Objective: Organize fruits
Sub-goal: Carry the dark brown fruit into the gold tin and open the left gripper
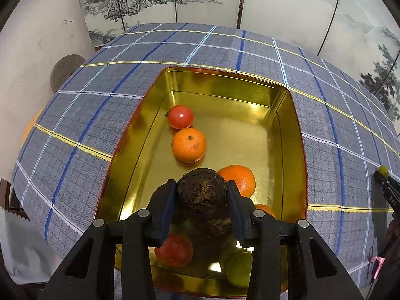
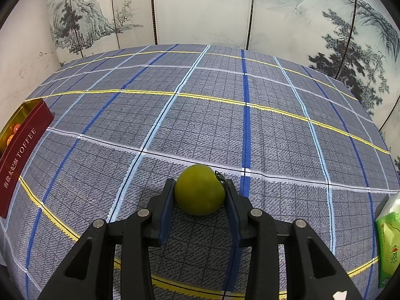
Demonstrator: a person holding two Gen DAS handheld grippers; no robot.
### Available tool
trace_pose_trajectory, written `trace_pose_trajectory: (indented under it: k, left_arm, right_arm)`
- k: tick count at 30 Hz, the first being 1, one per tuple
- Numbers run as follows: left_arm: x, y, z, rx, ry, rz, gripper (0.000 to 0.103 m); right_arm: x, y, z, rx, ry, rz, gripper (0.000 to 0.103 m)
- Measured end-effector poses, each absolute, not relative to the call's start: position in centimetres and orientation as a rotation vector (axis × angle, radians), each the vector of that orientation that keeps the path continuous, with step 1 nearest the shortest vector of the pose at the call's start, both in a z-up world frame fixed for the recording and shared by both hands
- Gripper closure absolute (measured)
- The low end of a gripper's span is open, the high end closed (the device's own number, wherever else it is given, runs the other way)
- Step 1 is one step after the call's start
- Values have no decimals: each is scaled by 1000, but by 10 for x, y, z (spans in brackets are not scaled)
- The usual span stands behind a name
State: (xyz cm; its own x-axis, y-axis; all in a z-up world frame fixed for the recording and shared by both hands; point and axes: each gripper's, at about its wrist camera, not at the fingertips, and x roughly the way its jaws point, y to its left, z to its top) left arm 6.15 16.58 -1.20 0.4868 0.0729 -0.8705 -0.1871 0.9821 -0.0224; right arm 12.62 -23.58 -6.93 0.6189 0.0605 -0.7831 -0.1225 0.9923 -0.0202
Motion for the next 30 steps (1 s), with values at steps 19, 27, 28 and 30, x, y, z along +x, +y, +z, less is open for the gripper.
trace_pose_trajectory:
  k: [19,27,28,30]
  left_arm:
    - [64,163,-14,-98,1052,154,61]
    - [65,163,-14,-102,1054,155,61]
    - [65,163,-14,-103,1053,155,61]
    - [64,163,-14,-106,1054,154,60]
  right_arm:
    - [126,-236,-70,-75,897,105,67]
    - [127,-240,-70,-63,900,104,60]
    - [127,-240,-70,-65,900,102,60]
    - [128,-240,-71,-66,900,101,60]
